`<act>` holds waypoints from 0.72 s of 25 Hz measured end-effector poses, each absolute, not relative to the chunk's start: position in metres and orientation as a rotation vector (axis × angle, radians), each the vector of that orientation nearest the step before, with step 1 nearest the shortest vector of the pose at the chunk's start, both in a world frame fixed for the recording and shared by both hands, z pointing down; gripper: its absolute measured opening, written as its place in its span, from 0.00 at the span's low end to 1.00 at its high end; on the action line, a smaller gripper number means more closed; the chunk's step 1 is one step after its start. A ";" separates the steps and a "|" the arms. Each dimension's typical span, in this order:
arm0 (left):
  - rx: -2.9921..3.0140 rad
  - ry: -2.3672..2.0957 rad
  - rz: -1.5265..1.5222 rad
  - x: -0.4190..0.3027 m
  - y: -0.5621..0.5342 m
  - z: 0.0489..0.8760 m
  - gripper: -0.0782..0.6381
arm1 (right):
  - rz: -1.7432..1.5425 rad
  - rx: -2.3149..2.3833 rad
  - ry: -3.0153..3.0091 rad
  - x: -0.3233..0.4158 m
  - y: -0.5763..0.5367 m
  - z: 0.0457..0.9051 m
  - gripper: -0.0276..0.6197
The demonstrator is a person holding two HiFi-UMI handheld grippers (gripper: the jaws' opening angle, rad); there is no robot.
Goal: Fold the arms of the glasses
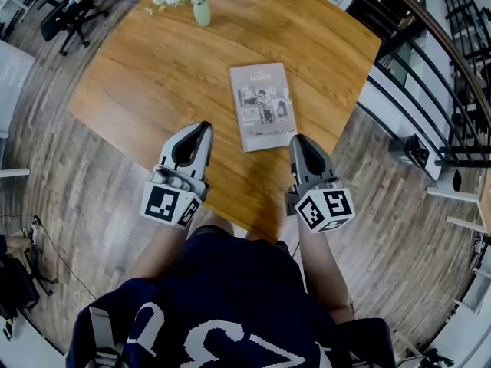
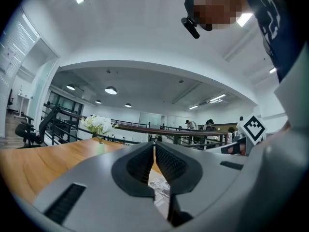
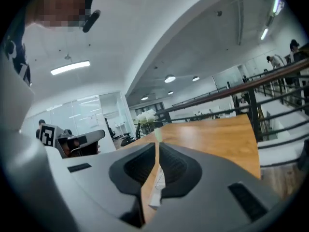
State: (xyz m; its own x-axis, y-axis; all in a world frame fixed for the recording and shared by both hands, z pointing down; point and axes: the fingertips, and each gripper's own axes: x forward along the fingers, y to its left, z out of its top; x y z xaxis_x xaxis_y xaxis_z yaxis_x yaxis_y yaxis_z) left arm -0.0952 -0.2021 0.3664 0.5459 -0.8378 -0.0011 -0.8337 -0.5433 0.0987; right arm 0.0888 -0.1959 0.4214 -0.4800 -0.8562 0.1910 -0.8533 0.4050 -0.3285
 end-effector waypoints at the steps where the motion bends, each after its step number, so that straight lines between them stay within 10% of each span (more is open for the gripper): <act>1: 2.684 -1.443 -0.065 -0.094 -0.204 0.371 0.14 | -0.701 -1.583 2.595 0.086 -0.198 0.436 0.09; 18: 2.616 -1.422 0.066 -0.099 -0.225 0.413 0.14 | -1.663 -1.213 1.608 0.083 -0.221 0.578 0.20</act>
